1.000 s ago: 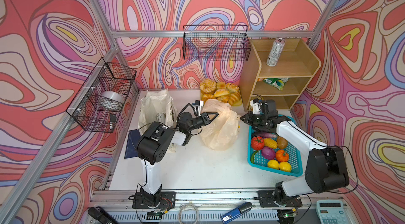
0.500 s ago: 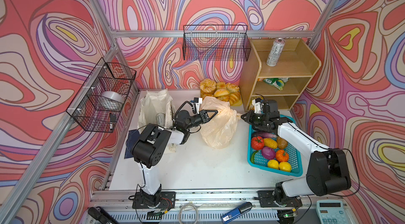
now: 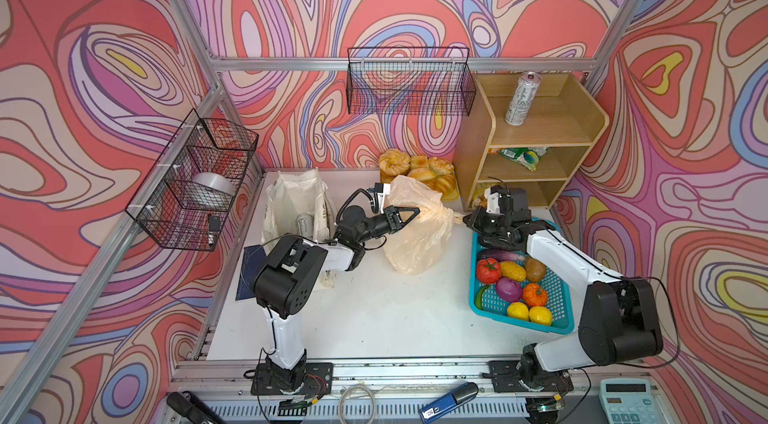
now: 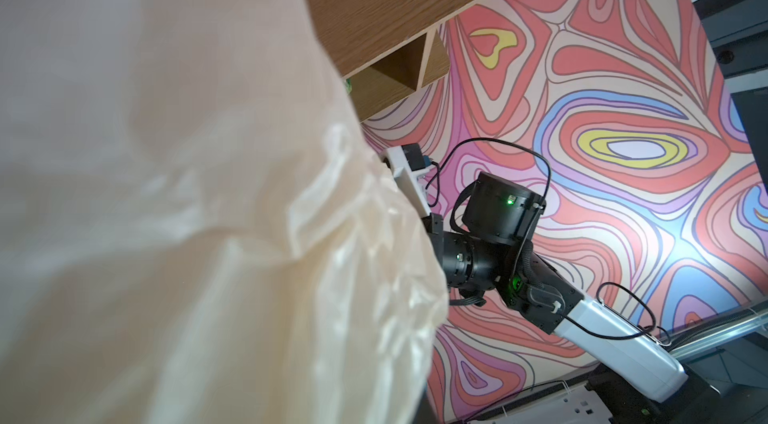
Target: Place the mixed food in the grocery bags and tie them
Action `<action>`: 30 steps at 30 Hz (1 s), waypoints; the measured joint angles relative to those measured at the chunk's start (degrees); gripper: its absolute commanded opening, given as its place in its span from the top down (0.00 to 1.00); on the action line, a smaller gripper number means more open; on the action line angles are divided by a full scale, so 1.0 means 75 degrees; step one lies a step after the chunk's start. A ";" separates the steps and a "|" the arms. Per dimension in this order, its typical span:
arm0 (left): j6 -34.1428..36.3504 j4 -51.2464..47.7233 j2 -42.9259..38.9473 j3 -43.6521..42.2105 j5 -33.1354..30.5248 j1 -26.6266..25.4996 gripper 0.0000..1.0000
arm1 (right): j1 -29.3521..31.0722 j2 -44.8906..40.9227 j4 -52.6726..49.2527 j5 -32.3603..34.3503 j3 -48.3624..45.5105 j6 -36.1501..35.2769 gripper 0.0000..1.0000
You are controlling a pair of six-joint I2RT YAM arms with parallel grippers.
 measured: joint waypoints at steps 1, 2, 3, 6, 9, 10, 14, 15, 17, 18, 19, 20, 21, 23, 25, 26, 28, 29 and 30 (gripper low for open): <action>-0.0009 -0.0006 0.0000 -0.0012 0.0000 0.0003 1.00 | -0.0026 -0.0099 -0.0009 -0.0026 -0.0041 0.0023 1.00; -0.0012 -0.0003 -0.0006 -0.0012 0.0000 0.0012 1.00 | -0.0029 -0.0178 -0.0012 -0.0052 -0.0079 0.0038 1.00; -0.0015 0.0006 -0.0015 -0.0012 -0.0003 0.0020 1.00 | -0.0029 -0.0233 -0.0015 -0.0085 -0.0114 0.0052 1.00; -0.0032 0.0020 -0.0041 -0.0012 0.0000 0.0038 1.00 | -0.0058 -0.0350 0.0085 -0.0312 -0.0294 0.0067 1.00; -0.0055 0.0044 -0.0047 -0.0012 0.0006 0.0067 1.00 | -0.0137 -0.0391 0.0128 -0.0775 -0.0402 -0.0020 0.81; -0.0067 0.0064 -0.0050 -0.0012 0.0020 0.0093 1.00 | -0.0166 -0.0417 0.0093 -0.0886 -0.0399 -0.0064 0.65; -0.0085 0.0265 -0.0052 -0.0006 0.0003 0.0242 1.00 | -0.0326 -0.0886 -0.0417 -0.0851 -0.0309 -0.0312 0.46; -0.0087 0.0289 -0.0052 -0.0003 -0.0006 0.0256 1.00 | -0.0335 -0.1043 -0.0533 -0.0816 -0.0251 -0.0344 0.45; -0.0087 0.0332 -0.0052 0.0000 -0.0006 0.0277 1.00 | -0.0350 -0.1320 -0.0711 -0.0793 -0.0052 -0.0393 0.43; -0.0087 0.0338 -0.0052 0.0003 -0.0003 0.0277 1.00 | -0.0353 -0.1422 -0.0787 -0.0807 0.0105 -0.0428 0.43; -0.0087 0.0341 -0.0052 0.0006 0.0003 0.0277 1.00 | -0.0353 -0.1478 -0.0854 -0.0833 0.0297 -0.0472 0.42; -0.0085 0.0347 -0.0052 0.0006 0.0015 0.0277 1.00 | -0.0321 -0.1489 -0.0898 -0.0848 0.0484 -0.0525 0.41; -0.0085 0.0350 -0.0050 0.0006 0.0032 0.0274 1.00 | -0.0271 -0.1480 -0.0956 -0.0848 0.0705 -0.0595 0.40; -0.0085 0.0361 -0.0050 0.0006 0.0058 0.0259 1.00 | -0.0085 -0.1390 -0.1122 -0.0816 0.1142 -0.0743 0.40; -0.0085 0.0376 -0.0050 0.0006 0.0079 0.0236 1.00 | 0.0323 -0.1172 -0.1317 -0.0761 0.1664 -0.0941 0.39; -0.0085 0.0379 -0.0050 0.0006 0.0082 0.0227 1.00 | 0.0525 -0.1052 -0.1370 -0.0717 0.1842 -0.1023 0.39; -0.0082 0.0382 -0.0044 0.0006 0.0093 0.0216 1.00 | 0.0982 -0.0726 -0.1434 -0.0638 0.2192 -0.1145 0.39; -0.0082 0.0382 -0.0044 0.0006 0.0093 0.0198 1.00 | 0.1142 -0.0586 -0.1437 -0.0621 0.2276 -0.1163 0.39; -0.0082 0.0382 -0.0041 0.0006 0.0093 0.0181 1.00 | 0.1314 -0.0414 -0.1443 -0.0597 0.2334 -0.1169 0.39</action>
